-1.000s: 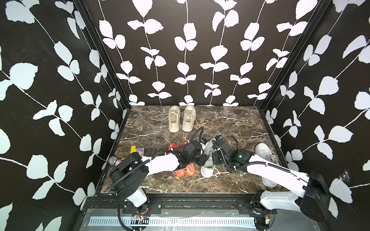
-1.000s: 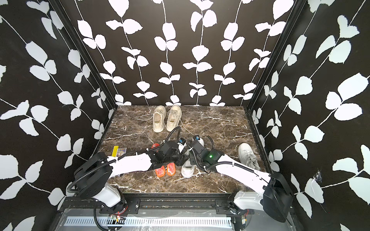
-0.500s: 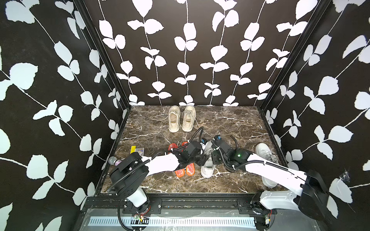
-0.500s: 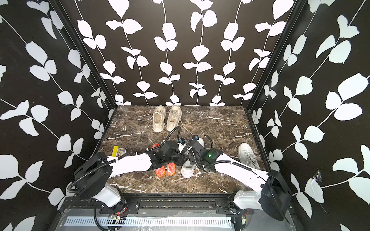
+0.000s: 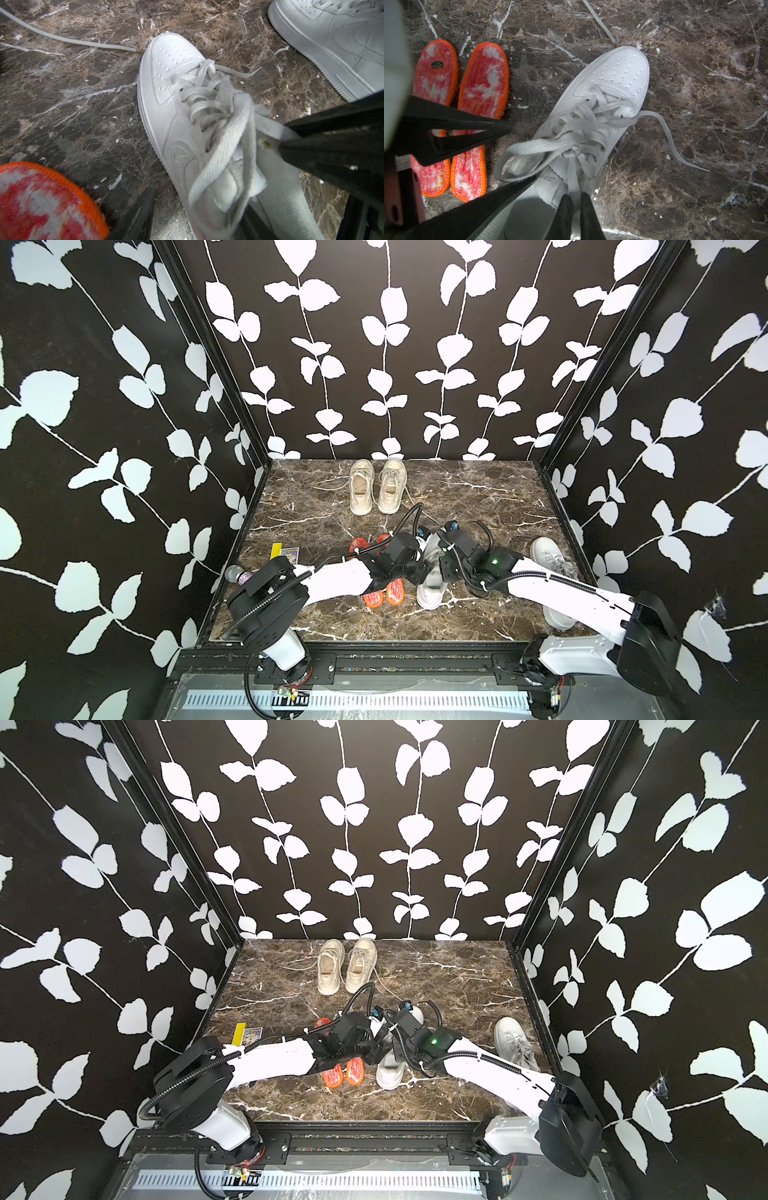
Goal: Remove the insole from the shoe
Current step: Untie the shoelace on the shoe.
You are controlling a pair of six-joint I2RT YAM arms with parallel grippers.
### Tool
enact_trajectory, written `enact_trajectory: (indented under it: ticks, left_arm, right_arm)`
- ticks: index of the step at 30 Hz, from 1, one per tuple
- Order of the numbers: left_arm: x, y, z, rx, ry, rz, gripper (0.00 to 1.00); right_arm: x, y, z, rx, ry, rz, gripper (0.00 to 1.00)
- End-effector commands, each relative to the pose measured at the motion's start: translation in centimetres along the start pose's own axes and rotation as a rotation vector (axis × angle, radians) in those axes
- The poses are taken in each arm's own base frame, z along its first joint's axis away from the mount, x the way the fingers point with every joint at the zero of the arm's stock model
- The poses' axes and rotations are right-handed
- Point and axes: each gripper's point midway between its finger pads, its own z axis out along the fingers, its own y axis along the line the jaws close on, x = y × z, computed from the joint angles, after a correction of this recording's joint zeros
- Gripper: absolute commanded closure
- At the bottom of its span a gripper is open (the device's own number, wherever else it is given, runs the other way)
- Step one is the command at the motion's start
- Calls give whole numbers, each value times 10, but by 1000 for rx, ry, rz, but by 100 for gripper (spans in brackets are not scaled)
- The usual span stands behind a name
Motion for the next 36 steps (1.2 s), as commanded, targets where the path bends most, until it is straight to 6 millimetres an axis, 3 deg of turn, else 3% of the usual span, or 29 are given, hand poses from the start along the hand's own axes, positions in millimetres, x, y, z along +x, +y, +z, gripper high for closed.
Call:
enact_trajectory:
  ticks: [1, 10, 15, 23, 36]
  left_arm:
    - [-9, -1, -8, 2, -26, -4, 42]
    - [-9, 4, -9, -28, -9, 6, 42]
    - [-6, 5, -8, -34, -2, 2, 42]
    - [-7, 4, -11, -35, 5, -4, 42]
    - [-1, 17, -8, -106, 30, -43, 51]
  right_arm:
    - [-13, 0, -12, -9, -34, 18, 91]
    - [-18, -3, -18, 2, -56, 22, 95]
    - [-20, 3, -19, -32, -58, 11, 88]
    - [-19, 3, -16, -30, -43, 33, 99]
    - [-18, -46, -36, 141, -118, 98, 100]
